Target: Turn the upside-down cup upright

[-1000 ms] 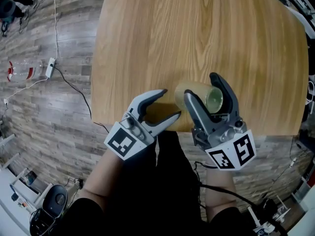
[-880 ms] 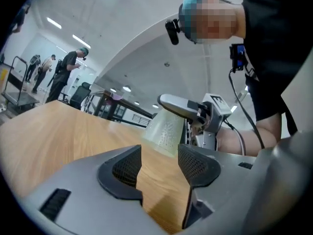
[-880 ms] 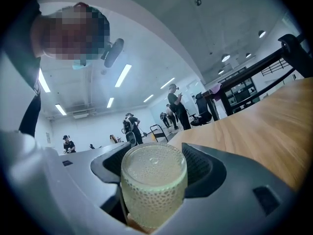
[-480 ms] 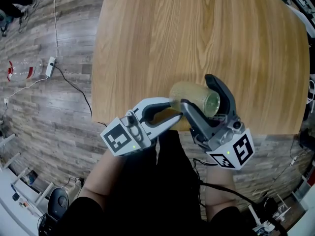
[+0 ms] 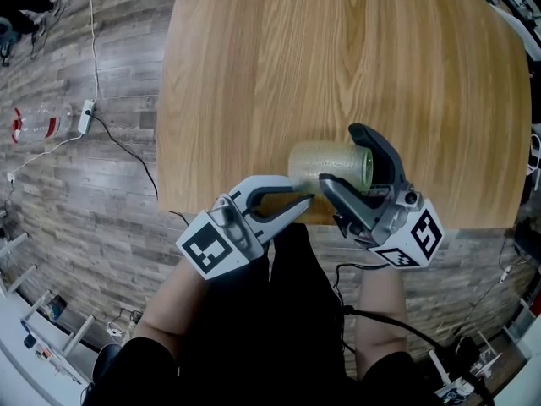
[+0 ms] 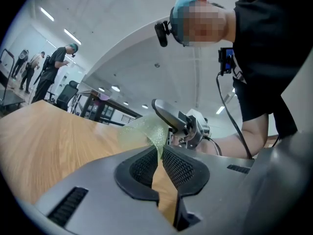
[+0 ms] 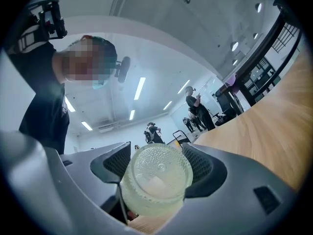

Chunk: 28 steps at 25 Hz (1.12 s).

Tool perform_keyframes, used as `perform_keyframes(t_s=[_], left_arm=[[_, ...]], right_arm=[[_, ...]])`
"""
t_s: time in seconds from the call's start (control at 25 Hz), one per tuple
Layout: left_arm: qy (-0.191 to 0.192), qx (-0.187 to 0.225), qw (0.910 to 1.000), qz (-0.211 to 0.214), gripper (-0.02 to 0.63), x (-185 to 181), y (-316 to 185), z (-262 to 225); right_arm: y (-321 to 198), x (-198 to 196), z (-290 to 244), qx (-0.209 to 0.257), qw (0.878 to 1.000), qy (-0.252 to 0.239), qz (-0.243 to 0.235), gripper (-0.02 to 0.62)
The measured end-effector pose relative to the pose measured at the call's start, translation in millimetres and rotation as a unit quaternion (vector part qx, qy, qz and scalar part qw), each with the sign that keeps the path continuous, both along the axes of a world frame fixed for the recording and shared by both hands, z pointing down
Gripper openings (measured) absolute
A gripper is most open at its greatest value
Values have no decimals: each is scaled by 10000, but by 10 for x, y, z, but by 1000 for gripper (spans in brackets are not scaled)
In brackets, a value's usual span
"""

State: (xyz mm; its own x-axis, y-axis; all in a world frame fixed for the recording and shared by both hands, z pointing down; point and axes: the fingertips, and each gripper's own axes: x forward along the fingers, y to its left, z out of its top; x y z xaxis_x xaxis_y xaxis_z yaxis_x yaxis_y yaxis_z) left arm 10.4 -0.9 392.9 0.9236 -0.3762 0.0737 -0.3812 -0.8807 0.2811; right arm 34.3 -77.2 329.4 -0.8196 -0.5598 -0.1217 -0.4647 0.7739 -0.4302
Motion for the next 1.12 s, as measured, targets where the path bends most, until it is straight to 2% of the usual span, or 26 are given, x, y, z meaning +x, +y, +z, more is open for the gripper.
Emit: perform_keyframes(t_s=[0.28, 0.4, 0.52, 0.6, 0.64, 0.68, 0.72, 0.76, 0.8, 0.88, 0.96, 1.0, 1.12], left_arm=[[-462, 629, 9968, 141, 21, 74, 34, -46], [-551, 666, 9963, 12, 21, 40, -8, -39], [-695, 677, 9951, -180, 20, -22, -94, -17], [-887, 738, 9928, -317, 20, -78, -166, 0], [-1014, 784, 9910, -390, 20, -109, -202, 9], [-1161, 840, 9886, -456, 20, -138, -235, 16], [-1321, 901, 9859, -502, 20, -163, -260, 20], [-1483, 951, 9830, -517, 20, -180, -274, 23], [-1632, 972, 9805, -501, 20, -190, -280, 26], [-1843, 913, 9777, -417, 20, -196, -280, 35], [-1966, 778, 9769, -303, 20, -191, -275, 46], [-2019, 682, 9768, -234, 20, -187, -267, 55], [-2232, 320, 9742, 102, 20, -171, -193, 105]], right_arm=[[-75, -3, 126, -260, 9995, 74, -145, 334], [-109, 32, 156, -270, 9995, 132, 64, 334], [-184, 206, 144, -223, 9984, 223, 468, 334], [-208, 299, 146, 6, 9954, 700, 651, 334], [-194, 309, 172, 230, 9902, 1195, 679, 334], [-161, 295, 216, 507, 9798, 1818, 660, 334], [-111, 267, 278, 801, 9630, 2505, 595, 334], [-48, 240, 361, 1073, 9398, 3209, 483, 334], [23, 222, 461, 1303, 9114, 3890, 319, 334], [138, 172, 622, 1691, 8538, 4924, -78, 334], [190, 72, 680, 2068, 8119, 5445, -400, 336], [212, 18, 701, 2204, 7977, 5587, -549, 336], [308, -113, 780, 2324, 7754, 5782, -1020, 336]])
